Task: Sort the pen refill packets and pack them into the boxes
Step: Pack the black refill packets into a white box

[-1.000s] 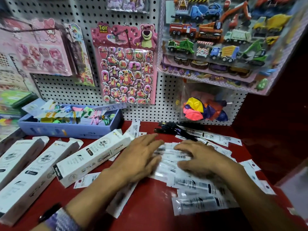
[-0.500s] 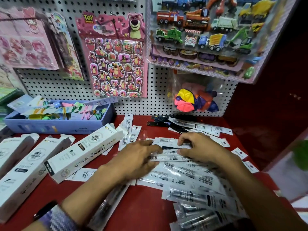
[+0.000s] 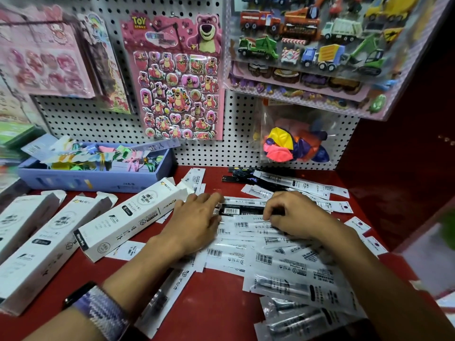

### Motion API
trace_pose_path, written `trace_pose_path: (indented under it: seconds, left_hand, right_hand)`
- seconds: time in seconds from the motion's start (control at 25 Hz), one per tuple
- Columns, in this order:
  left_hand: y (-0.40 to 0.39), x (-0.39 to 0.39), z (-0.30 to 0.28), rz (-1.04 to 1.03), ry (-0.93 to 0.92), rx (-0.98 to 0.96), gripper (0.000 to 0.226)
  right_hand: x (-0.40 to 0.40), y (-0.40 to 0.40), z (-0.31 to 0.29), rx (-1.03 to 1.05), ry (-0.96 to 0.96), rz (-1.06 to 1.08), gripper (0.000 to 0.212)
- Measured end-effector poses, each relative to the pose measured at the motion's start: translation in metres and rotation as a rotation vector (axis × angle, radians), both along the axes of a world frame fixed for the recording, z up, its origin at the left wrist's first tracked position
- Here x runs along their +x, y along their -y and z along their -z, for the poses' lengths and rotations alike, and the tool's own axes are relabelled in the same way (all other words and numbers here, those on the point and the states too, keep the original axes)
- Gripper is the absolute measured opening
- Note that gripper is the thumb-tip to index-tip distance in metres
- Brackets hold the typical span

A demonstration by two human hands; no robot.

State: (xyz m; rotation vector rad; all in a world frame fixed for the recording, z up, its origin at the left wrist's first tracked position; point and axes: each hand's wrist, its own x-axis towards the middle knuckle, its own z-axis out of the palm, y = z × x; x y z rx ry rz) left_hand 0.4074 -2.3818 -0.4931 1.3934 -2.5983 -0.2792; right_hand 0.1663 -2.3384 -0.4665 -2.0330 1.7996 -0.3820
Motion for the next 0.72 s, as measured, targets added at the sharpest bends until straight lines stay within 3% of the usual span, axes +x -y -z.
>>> trace_pose_path:
  seconds: [0.16, 0.36, 0.56, 0.72]
  left_hand:
    - [0.009, -0.002, 0.003, -0.081, -0.219, -0.061, 0.026]
    - [0.009, 0.000, 0.004, -0.068, -0.220, -0.042, 0.016]
    - [0.011, 0.002, 0.005, -0.056, -0.273, 0.042, 0.021]
    - [0.010, 0.002, 0.005, -0.049, -0.281, 0.009, 0.021]
  right_hand:
    - [-0.003, -0.001, 0.002, 0.000, 0.008, 0.025, 0.016]
    - [-0.004, -0.001, 0.006, -0.001, 0.000, 0.045, 0.009]
    - [0.003, 0.005, 0.012, -0.011, -0.173, 0.068, 0.034]
    - [0.010, 0.006, 0.005, -0.024, -0.201, 0.098, 0.010]
